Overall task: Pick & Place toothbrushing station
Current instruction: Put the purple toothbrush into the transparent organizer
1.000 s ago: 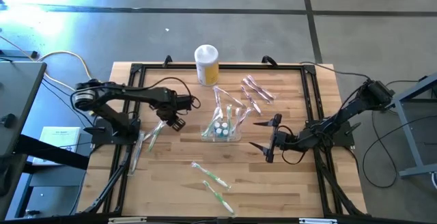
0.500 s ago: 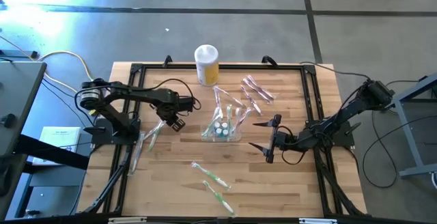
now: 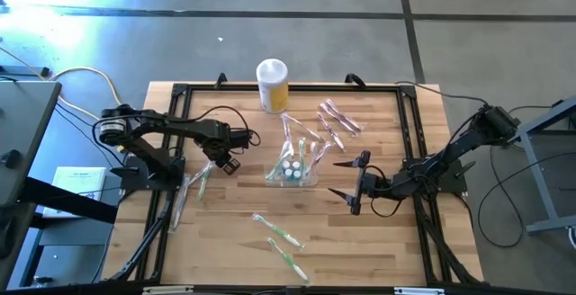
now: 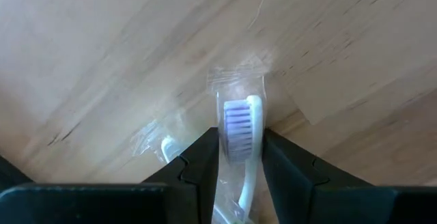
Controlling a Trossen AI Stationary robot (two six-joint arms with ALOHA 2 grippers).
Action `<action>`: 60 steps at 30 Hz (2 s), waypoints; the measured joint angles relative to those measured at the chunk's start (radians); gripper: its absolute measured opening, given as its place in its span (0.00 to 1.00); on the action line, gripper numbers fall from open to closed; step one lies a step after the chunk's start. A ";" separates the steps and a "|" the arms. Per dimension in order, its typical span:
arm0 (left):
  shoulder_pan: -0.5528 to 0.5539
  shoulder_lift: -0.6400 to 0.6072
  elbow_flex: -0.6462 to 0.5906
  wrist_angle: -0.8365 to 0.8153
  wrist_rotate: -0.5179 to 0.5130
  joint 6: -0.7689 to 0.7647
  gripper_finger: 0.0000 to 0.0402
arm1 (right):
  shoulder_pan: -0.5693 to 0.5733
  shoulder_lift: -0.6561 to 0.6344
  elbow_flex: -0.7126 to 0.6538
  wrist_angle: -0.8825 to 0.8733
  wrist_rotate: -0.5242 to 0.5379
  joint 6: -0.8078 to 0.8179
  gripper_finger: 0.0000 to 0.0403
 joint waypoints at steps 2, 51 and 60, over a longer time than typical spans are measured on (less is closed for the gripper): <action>0.000 0.001 0.000 0.002 0.007 0.000 0.26 | 0.000 0.000 0.000 0.000 0.000 0.000 0.85; -0.426 -0.229 0.504 0.284 -0.436 0.275 0.02 | 0.000 0.000 0.000 -0.058 -0.028 0.042 0.85; -0.521 -0.228 0.503 0.512 -0.439 0.423 0.02 | 0.000 0.000 0.000 -0.074 -0.046 0.059 0.85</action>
